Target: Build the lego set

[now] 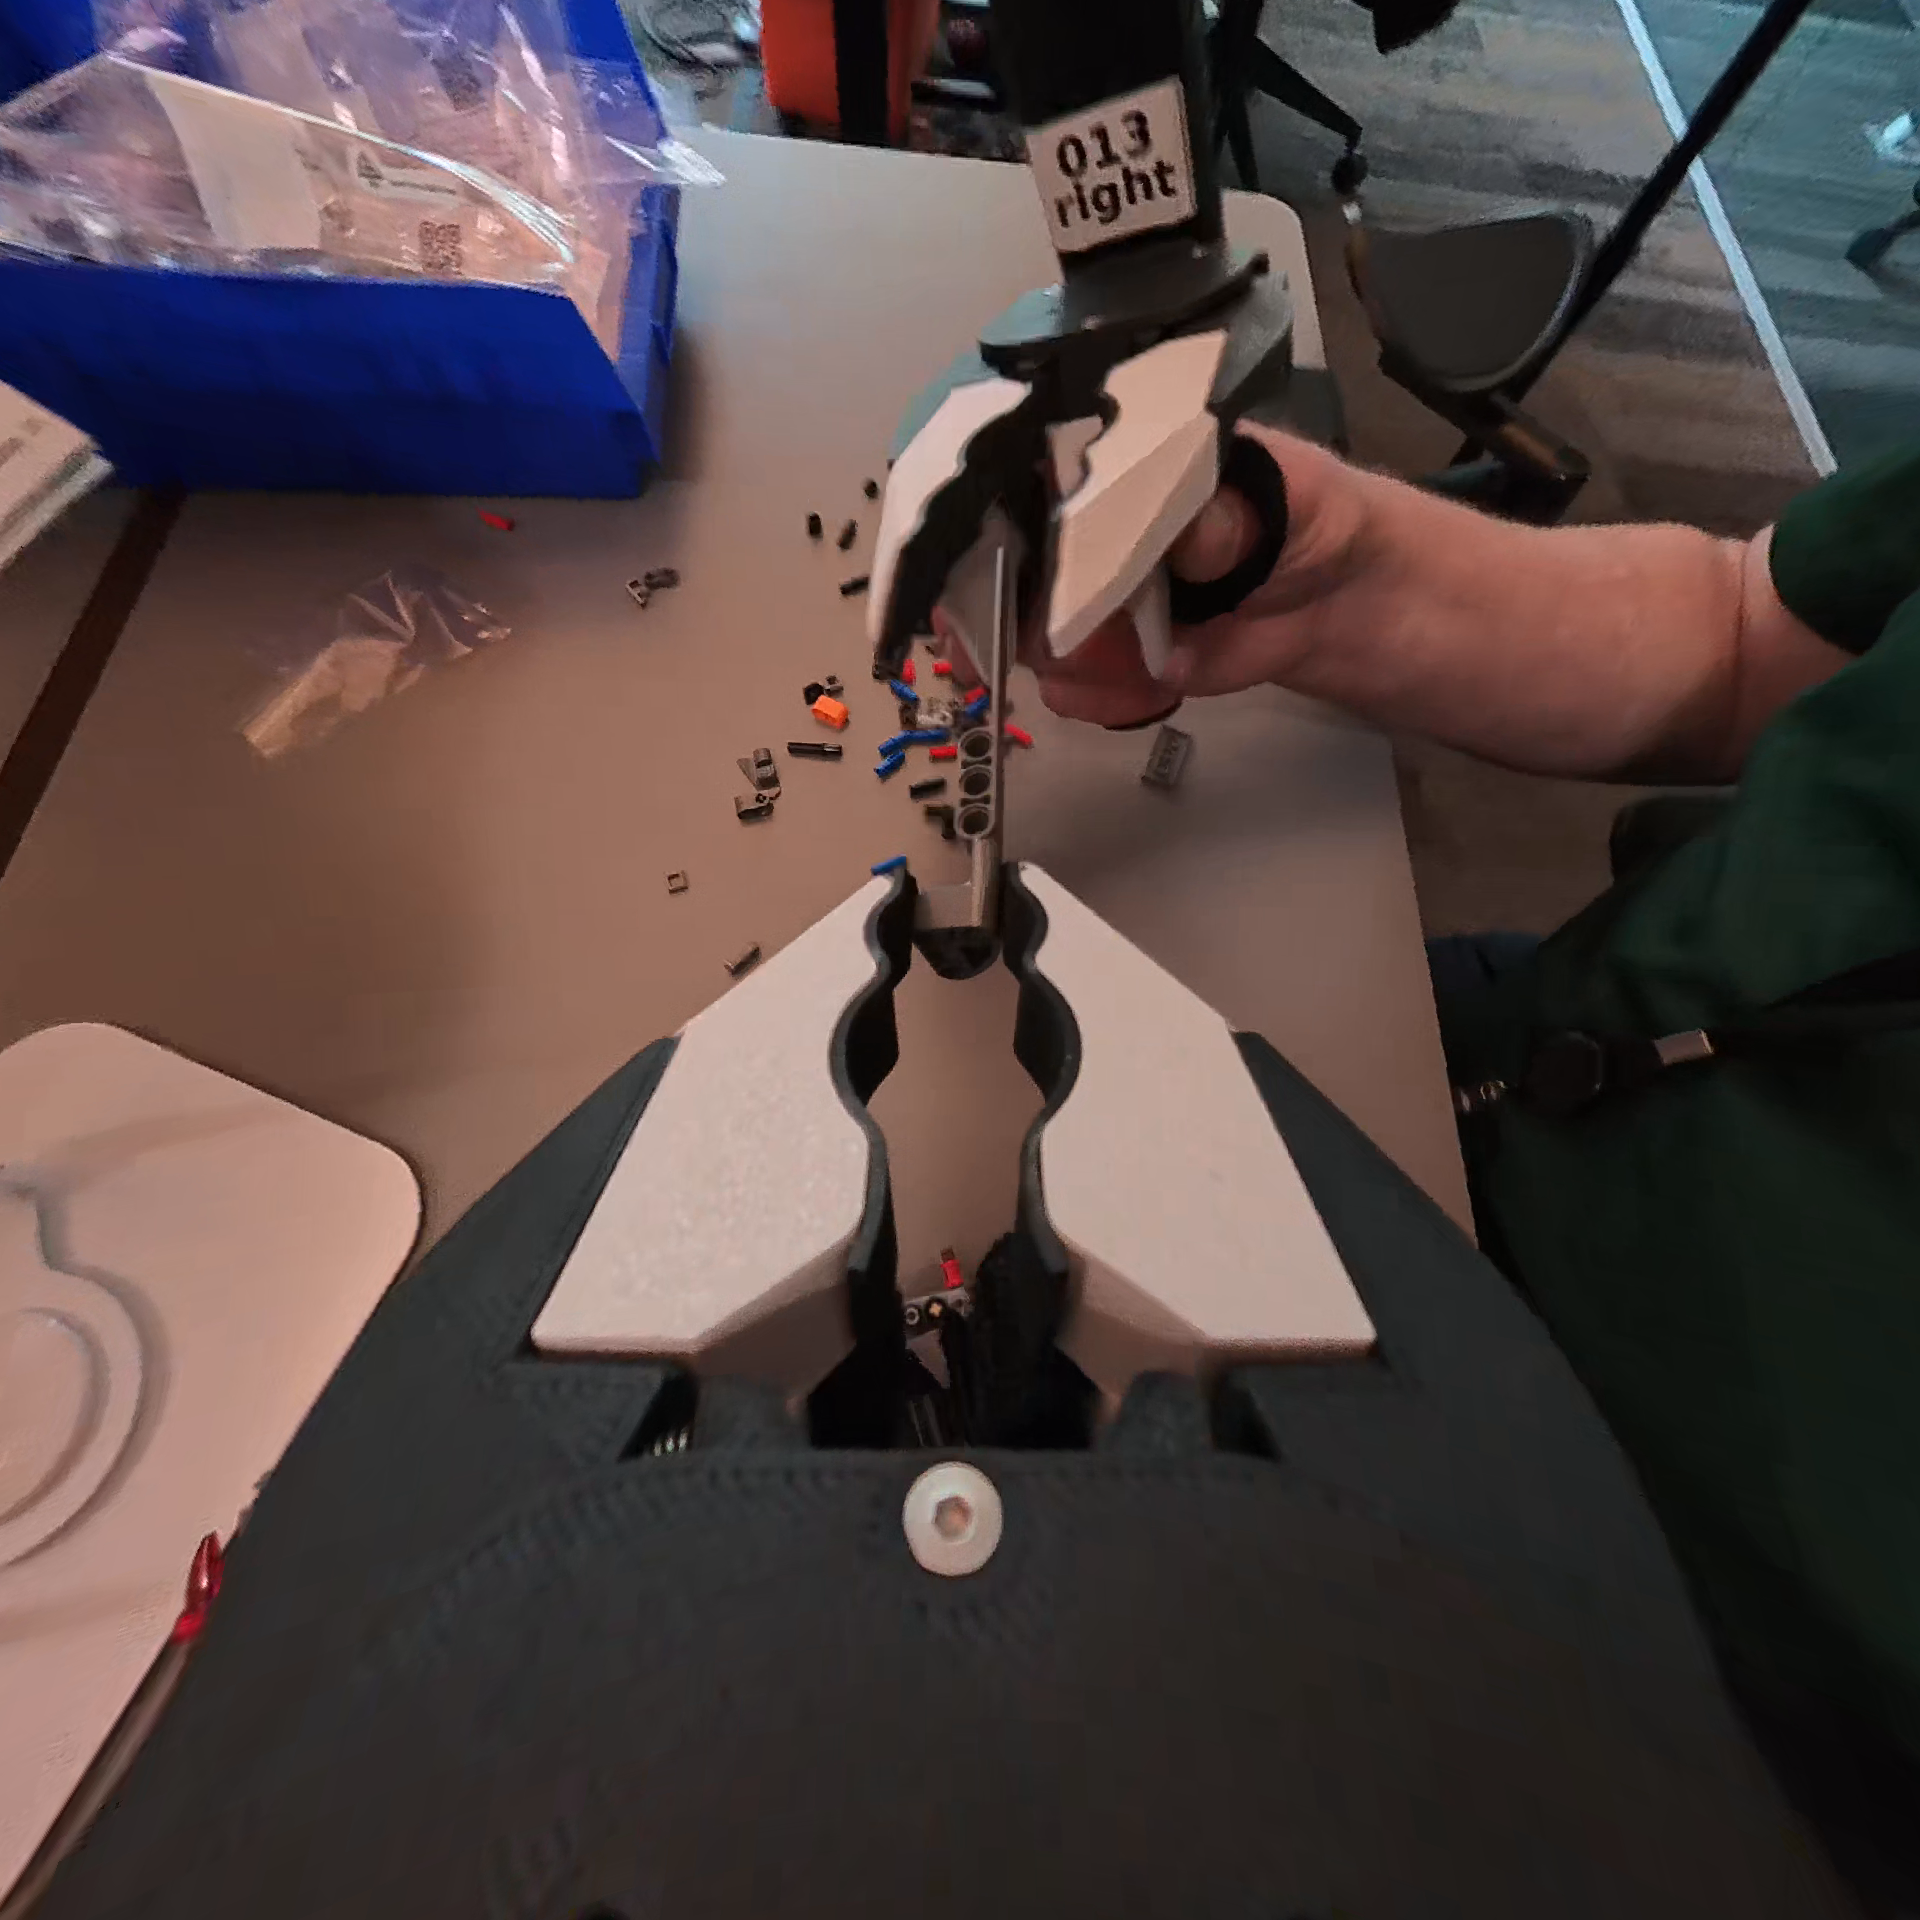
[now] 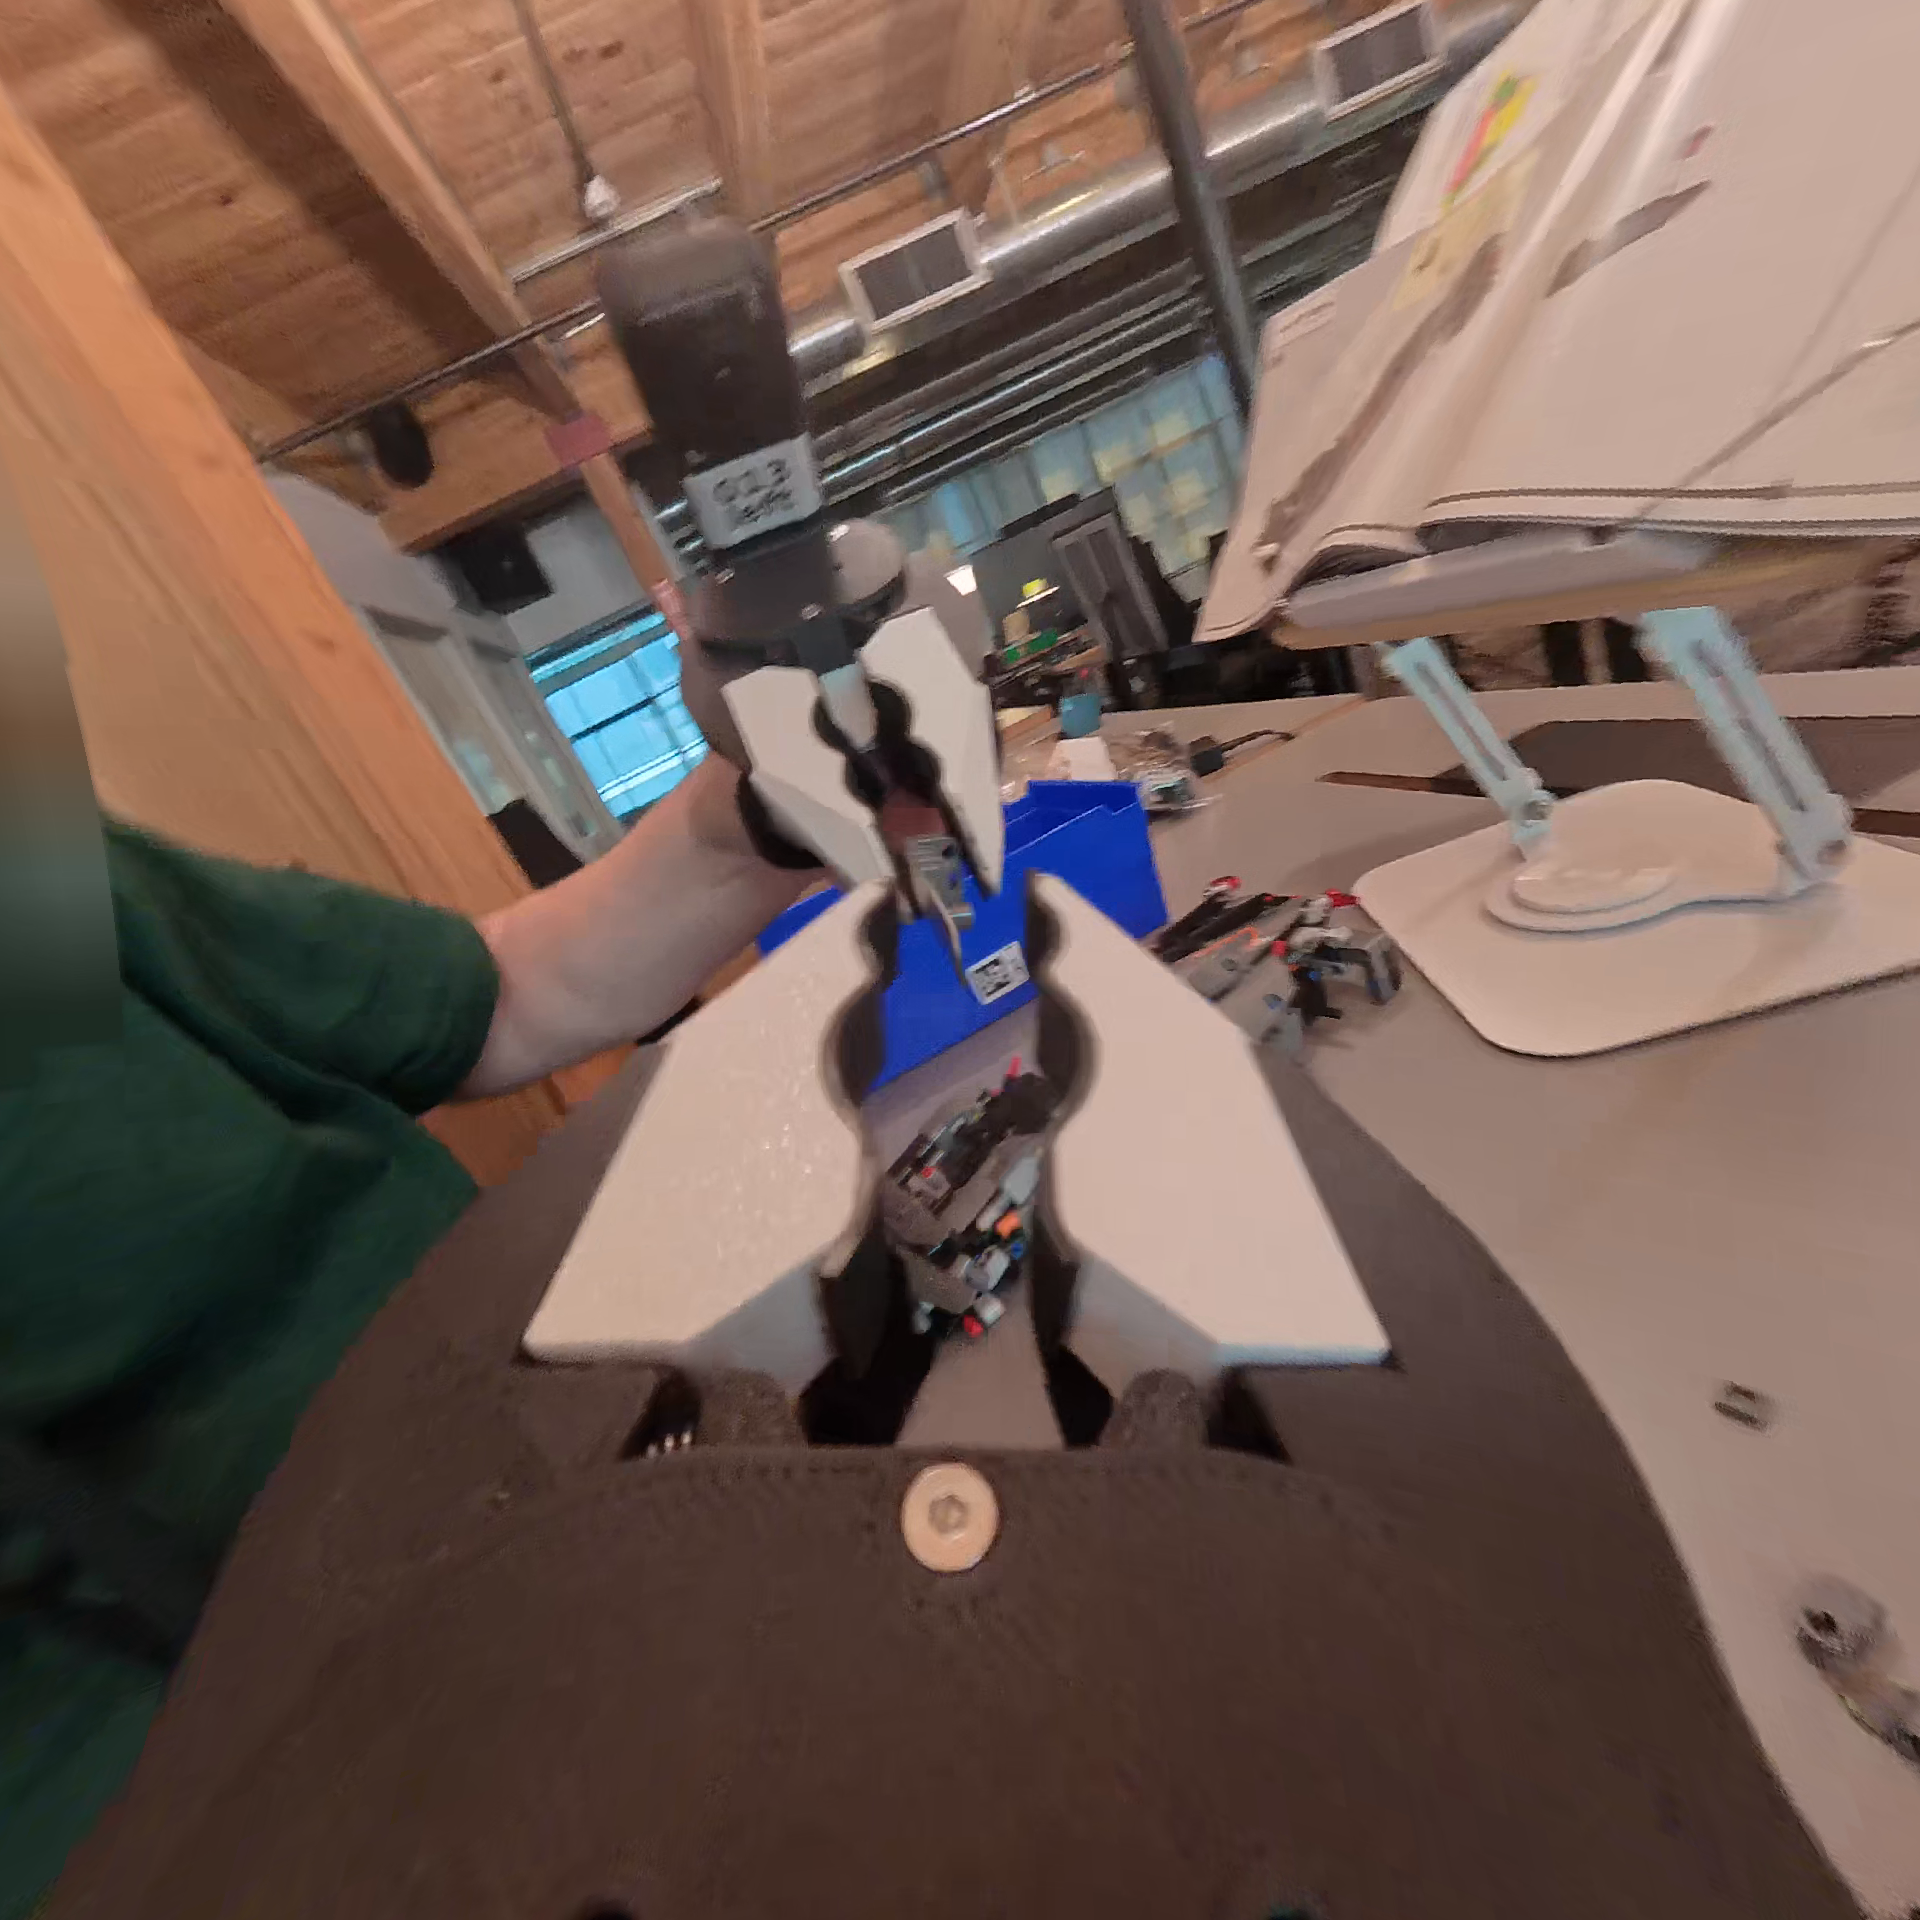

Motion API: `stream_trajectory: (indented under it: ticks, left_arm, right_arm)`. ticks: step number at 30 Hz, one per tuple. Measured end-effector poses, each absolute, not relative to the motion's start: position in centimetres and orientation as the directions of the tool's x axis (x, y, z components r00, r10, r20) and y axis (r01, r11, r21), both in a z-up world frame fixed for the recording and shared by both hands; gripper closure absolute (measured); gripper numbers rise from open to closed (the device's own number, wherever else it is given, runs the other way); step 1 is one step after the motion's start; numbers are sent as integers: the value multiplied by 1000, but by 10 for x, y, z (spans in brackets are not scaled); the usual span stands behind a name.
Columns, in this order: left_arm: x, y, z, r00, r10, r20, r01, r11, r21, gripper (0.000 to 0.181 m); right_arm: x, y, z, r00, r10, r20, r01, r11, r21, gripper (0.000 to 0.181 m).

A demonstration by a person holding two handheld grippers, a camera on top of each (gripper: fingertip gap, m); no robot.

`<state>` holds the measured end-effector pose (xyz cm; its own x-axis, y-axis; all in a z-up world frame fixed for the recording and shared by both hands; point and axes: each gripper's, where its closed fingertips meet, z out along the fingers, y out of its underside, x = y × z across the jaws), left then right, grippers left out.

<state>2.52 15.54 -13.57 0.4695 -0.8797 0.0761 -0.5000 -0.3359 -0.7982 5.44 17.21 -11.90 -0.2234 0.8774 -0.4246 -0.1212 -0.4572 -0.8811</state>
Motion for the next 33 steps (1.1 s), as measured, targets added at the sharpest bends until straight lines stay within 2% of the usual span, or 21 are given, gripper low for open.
stream_trajectory:
  ticks: [1, 2, 3, 5, 7, 9, 10, 12, 14, 15, 16, 17, 18, 23, 27, 29, 31, 32, 33]
  left_arm:
    - [23, 159, -132, 504, -861, 66, -466, -335, -819, 167]
    - [21, 162, -129, 544, -837, 59, -435, -342, -833, 167]
    - [19, 166, -127, 589, -808, 12, -427, -325, -844, 167]
    - [13, 171, -126, 659, -725, -201, -512, -236, -826, 167]
    - [12, 174, -122, 633, -595, -494, -673, -109, -731, 167]
    - [11, 177, -120, 475, -417, -775, -859, -30, -511, 167]
    - [18, 175, -119, 391, -364, -845, -904, 21, -427, 168]
    - [30, 173, -127, 312, -335, -889, -934, 60, -351, 167]
    - [42, 170, -135, 265, -321, -909, -942, 117, -316, 168]
    - [47, 169, -135, 244, -302, -922, -946, 136, -295, 168]
    - [51, 167, -135, 234, -292, -927, -947, 150, -286, 168]
    - [55, 166, -135, 237, -291, -927, -942, 165, -293, 168]
    - [57, 165, -134, 246, -287, -926, -938, 170, -302, 168]
    - [62, 164, -139, 290, -325, -900, -915, 180, -360, 163]
    - [65, 155, -137, 426, -461, -779, -821, 166, -547, 159]
    - [60, 156, -134, 511, -518, -686, -759, 103, -643, 144]
    - [58, 152, -133, 579, -601, -551, -665, 41, -745, 141]
    - [57, 149, -134, 606, -635, -479, -615, 7, -788, 138]
    - [58, 146, -136, 620, -678, -394, -563, -35, -826, 135]
  right_arm:
    - [55, 181, -122, -172, 877, -448, -126, -471, -873, 137]
    - [56, 189, -129, -106, 883, -458, -112, -468, -877, 125]
    - [58, 194, -136, -41, 895, -444, -90, -446, -890, 125]
    - [62, 194, -146, 26, 887, -461, -60, -458, -887, 134]
    - [63, 186, -146, -14, 835, -551, -89, -550, -831, 136]
    - [62, 180, -141, -92, 762, -641, -143, -647, -749, 134]
    - [61, 177, -140, -133, 724, -677, -158, -690, -707, 132]
    - [57, 173, -136, -209, 659, -723, -184, -753, -632, 125]
    - [55, 172, -133, -263, 620, -739, -202, -785, -586, 126]
    - [55, 172, -131, -287, 610, -738, -217, -792, -570, 129]
    - [56, 173, -128, -307, 611, -730, -243, -792, -561, 139]
    - [58, 174, -126, -319, 616, -720, -264, -788, -556, 154]
    - [59, 174, -124, -329, 622, -710, -276, -783, -558, 162]
    - [64, 177, -118, -354, 652, -670, -304, -758, -577, 166]
    - [67, 174, -114, -377, 677, -632, -260, -732, -629, 166]
    - [68, 174, -115, -394, 677, -621, -229, -727, -647, 166]
    - [69, 173, -115, -428, 668, -609, -198, -727, -657, 167]
    - [70, 175, -116, -428, 674, -602, -195, -719, -667, 181]
    - [71, 175, -115, -435, 683, -587, -199, -709, -677, 181]
